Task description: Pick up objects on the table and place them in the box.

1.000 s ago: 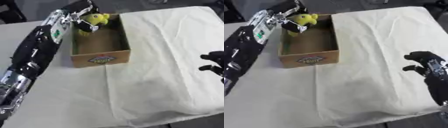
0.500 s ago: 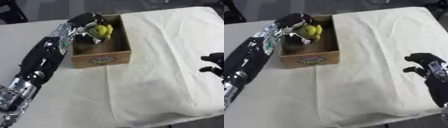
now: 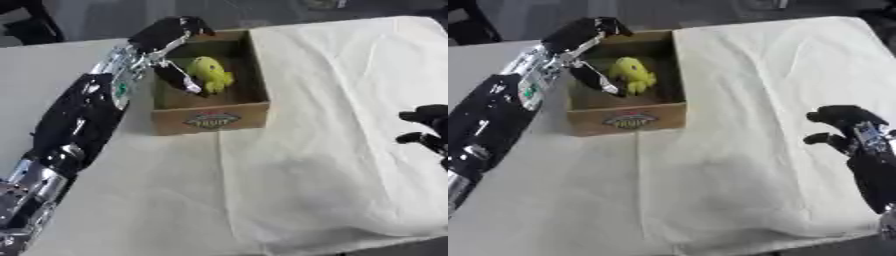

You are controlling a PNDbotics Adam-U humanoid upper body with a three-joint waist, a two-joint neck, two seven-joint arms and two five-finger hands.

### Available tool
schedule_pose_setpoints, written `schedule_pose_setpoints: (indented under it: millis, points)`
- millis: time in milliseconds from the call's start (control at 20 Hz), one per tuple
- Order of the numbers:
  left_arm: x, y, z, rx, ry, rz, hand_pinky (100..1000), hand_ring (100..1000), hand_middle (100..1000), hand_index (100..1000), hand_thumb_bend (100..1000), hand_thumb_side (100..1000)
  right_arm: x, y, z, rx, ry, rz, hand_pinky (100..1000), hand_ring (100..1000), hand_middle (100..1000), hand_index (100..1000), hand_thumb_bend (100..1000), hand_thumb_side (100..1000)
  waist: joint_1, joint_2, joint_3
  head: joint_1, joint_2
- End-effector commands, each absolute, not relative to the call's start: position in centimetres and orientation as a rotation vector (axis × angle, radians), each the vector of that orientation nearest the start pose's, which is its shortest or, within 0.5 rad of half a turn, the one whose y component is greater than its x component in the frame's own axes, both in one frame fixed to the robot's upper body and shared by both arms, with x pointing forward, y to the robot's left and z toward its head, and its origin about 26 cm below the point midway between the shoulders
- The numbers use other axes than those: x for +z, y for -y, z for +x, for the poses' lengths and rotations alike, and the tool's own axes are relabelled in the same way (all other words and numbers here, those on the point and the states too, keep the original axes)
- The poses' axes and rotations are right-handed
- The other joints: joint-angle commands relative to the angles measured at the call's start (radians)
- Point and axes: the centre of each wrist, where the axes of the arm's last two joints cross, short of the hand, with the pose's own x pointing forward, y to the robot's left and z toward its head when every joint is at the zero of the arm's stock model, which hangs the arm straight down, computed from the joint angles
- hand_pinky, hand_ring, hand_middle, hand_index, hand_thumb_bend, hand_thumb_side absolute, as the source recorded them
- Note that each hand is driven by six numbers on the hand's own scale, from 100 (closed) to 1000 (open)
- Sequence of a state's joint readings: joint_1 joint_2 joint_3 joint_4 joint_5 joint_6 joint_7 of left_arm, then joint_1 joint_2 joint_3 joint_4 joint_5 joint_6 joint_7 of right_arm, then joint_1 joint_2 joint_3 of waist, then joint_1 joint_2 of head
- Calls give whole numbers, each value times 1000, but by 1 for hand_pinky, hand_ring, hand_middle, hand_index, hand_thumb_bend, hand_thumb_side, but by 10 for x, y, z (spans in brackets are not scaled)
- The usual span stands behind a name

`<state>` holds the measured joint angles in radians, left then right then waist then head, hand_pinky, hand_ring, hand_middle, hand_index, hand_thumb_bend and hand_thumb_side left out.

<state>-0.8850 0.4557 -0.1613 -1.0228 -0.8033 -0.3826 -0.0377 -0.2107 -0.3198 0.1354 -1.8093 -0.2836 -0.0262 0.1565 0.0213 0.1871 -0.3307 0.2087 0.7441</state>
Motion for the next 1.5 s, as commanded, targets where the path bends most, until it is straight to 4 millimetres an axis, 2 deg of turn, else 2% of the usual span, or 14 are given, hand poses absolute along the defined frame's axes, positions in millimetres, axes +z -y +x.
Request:
schedule_pose_setpoints:
  millis: [50, 100, 250, 350, 450, 500, 700, 900, 1100, 1250, 1500]
  points:
    - [231, -287, 454, -1181, 2084, 856, 807, 727, 675, 793, 534, 215, 124, 253, 311, 402, 1972, 275, 617, 816, 630, 713, 100, 712, -7, -23, 16, -13, -3]
    - [238, -288, 448, -1126, 2130, 810, 804, 719, 664, 783, 438, 199, 124, 254, 311, 399, 1973, 272, 617, 816, 630, 713, 100, 710, -8, -25, 28, -18, -2]
    - [254, -294, 423, -966, 2229, 645, 799, 708, 650, 777, 264, 238, 124, 256, 311, 388, 1976, 265, 618, 815, 631, 712, 100, 706, -13, -29, 59, -32, 1]
    - [258, -299, 407, -875, 2246, 533, 790, 696, 637, 771, 188, 302, 123, 258, 310, 378, 1976, 258, 618, 815, 631, 712, 100, 703, -18, -32, 80, -39, 3]
    - [254, -303, 395, -772, 2231, 412, 784, 690, 630, 767, 153, 346, 122, 260, 309, 368, 1974, 249, 618, 815, 631, 712, 100, 702, -24, -38, 108, -48, 8]
    - [250, -304, 389, -724, 2218, 354, 783, 688, 630, 767, 125, 401, 122, 261, 309, 362, 1975, 246, 618, 815, 631, 712, 100, 701, -27, -40, 124, -53, 9]
    - [231, -314, 367, -554, 2166, 218, 783, 690, 636, 770, 100, 496, 121, 263, 308, 346, 1974, 240, 618, 815, 631, 712, 100, 706, -36, -43, 181, -70, 5]
    - [206, -323, 345, -422, 2114, 186, 786, 692, 641, 773, 100, 565, 121, 265, 308, 334, 1979, 233, 618, 815, 631, 712, 100, 706, -40, -43, 222, -83, 10]
    - [185, -326, 332, -324, 2068, 161, 787, 693, 644, 777, 100, 602, 122, 266, 308, 323, 1986, 228, 617, 813, 630, 711, 100, 704, -41, -42, 255, -89, 19]
    - [177, -326, 327, -272, 2061, 157, 787, 693, 644, 777, 100, 605, 123, 266, 309, 317, 1989, 231, 616, 812, 629, 711, 100, 705, -41, -42, 265, -93, 24]
    - [171, -323, 323, -237, 2049, 141, 784, 686, 634, 776, 100, 612, 122, 266, 309, 312, 1990, 234, 616, 812, 629, 711, 100, 706, -44, -42, 256, -96, 26]
